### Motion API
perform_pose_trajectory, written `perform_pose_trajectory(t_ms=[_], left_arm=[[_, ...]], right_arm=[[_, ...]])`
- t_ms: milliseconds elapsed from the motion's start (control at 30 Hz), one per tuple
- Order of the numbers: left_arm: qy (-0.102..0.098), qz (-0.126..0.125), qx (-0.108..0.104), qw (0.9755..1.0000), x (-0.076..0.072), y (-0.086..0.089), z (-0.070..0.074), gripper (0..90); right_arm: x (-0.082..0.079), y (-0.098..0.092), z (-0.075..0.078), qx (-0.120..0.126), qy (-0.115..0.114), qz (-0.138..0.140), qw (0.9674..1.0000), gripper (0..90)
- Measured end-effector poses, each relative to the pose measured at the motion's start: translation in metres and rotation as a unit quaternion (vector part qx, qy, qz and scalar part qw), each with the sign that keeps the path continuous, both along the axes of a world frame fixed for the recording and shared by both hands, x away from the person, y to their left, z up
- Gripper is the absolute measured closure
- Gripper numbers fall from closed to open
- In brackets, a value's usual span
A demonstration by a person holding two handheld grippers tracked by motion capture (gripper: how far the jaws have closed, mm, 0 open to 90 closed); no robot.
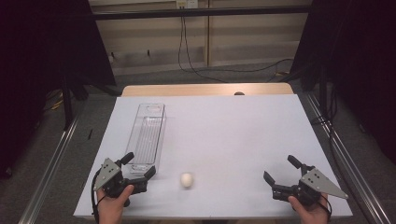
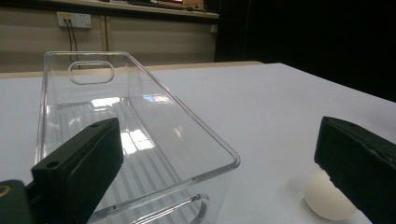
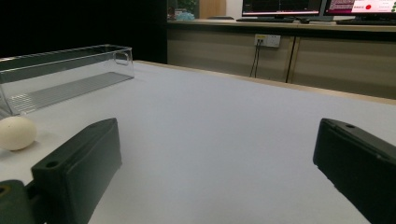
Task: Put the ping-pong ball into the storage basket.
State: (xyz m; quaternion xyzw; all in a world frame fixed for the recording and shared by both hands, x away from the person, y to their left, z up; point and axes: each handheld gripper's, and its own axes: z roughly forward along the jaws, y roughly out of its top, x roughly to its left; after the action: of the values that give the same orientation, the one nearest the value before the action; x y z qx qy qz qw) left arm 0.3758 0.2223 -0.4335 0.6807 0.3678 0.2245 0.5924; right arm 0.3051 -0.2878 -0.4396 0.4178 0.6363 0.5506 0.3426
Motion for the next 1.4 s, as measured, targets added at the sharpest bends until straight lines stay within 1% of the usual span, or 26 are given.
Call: perform_pose_trajectory(t_ms=[33, 67, 133, 167, 233, 333, 433, 467, 633, 667, 700, 767, 833, 900, 967, 1000, 1033, 1167, 1233, 1267, 1333, 1400], left_arm=[[0.0, -0.001, -0.001, 1.0, 0.0, -0.001, 0.0, 1.3], [0.0, -0.002, 0.002, 1.0, 0.0, 0.0, 0.0, 1.3], [0.001, 0.001, 0.0, 1.0, 0.0, -0.001, 0.0, 1.3], [0.0, -0.002, 0.001, 1.0, 0.0, -0.001, 0.001, 1.3], [0.001, 0.001, -0.001, 1.0, -0.001, -0.001, 0.001, 1.3], [0.001, 0.003, 0.001, 1.0, 0.0, -0.001, 0.001, 1.3], [0.002, 0.001, 0.0, 1.0, 0.0, -0.002, 0.002, 1.3], [0.003, -0.004, 0.003, 1.0, 0.0, -0.001, 0.002, 1.3], [0.003, -0.006, 0.0, 1.0, 0.0, -0.004, 0.004, 1.3], [0.003, -0.01, 0.005, 0.9999, 0.0, -0.003, 0.004, 1.3], [0.004, -0.01, -0.001, 0.9999, -0.001, -0.005, 0.005, 1.3], [0.005, -0.012, 0.0, 0.9999, 0.0, -0.006, 0.005, 1.3], [0.006, -0.014, -0.007, 0.9999, 0.0, -0.007, 0.006, 1.3], [0.004, -0.01, 0.0, 0.9999, 0.0, -0.006, 0.007, 1.3], [0.006, -0.014, -0.007, 0.9999, -0.001, -0.008, 0.008, 1.3], [0.007, -0.011, -0.004, 0.9999, -0.001, -0.008, 0.009, 1.3], [0.006, -0.019, -0.001, 0.9998, 0.0, -0.008, 0.009, 1.3], [0.006, -0.018, 0.0, 0.9998, 0.0, -0.01, 0.01, 1.3], [0.007, -0.019, -0.004, 0.9998, 0.0, -0.011, 0.01, 1.3], [0.008, -0.02, 0.001, 0.9998, 0.0, -0.011, 0.011, 1.3], [0.009, -0.02, -0.003, 0.9998, 0.0, -0.012, 0.011, 1.3], [0.01, -0.023, 0.0, 0.9997, 0.0, -0.013, 0.012, 1.3]], right_arm=[[0.0, 0.0, 0.0, -0.001, 0.0, 0.001, 1.0, 0.6], [0.0, 0.0, 0.0, 0.0, 0.001, 0.001, 1.0, 0.6], [0.0, 0.0, 0.0, 0.0, 0.0, 0.001, 1.0, 0.6], [0.0, 0.0, 0.0, -0.001, 0.0, 0.0, 1.0, 0.5], [0.0, 0.0, 0.0, 0.0, 0.001, 0.0, 1.0, 0.4], [0.0, -0.001, 0.0, -0.001, 0.001, 0.001, 1.0, 0.4], [0.0, 0.0, 0.0, 0.0, 0.0, 0.001, 1.0, 0.4], [0.0, 0.0, 0.0, 0.001, 0.0, 0.0, 1.0, 0.4], [0.0, -0.001, 0.0, 0.0, 0.0, 0.004, 1.0, 0.5], [0.0, -0.001, 0.0, 0.0, 0.0, 0.003, 1.0, 0.5], [0.0, 0.0, 0.0, -0.001, -0.001, 0.004, 1.0, 0.5], [0.0, 0.0, 0.0, -0.001, 0.0, 0.005, 1.0, 0.6], [0.0, 0.0, 0.0, 0.002, 0.0, 0.003, 1.0, 0.6], [0.0, 0.0, 0.0, 0.002, 0.0, 0.004, 1.0, 0.6], [0.0, 0.0, 0.0, 0.002, 0.0, 0.006, 1.0, 0.6], [0.0, 0.0, 0.0, 0.003, 0.0, 0.004, 1.0, 0.6], [0.0, 0.0, 0.0, 0.003, 0.001, 0.004, 1.0, 0.6], [0.0, 0.0, 0.0, 0.004, 0.001, 0.004, 1.0, 0.6], [0.0, 0.001, 0.0, 0.005, 0.001, 0.005, 1.0, 0.6], [0.001, 0.001, 0.0, 0.004, -0.001, 0.007, 1.0, 0.6], [0.001, 0.001, 0.0, 0.003, -0.002, 0.009, 0.9999, 0.6], [0.001, 0.001, 0.0, 0.004, -0.001, 0.008, 1.0, 0.7]])
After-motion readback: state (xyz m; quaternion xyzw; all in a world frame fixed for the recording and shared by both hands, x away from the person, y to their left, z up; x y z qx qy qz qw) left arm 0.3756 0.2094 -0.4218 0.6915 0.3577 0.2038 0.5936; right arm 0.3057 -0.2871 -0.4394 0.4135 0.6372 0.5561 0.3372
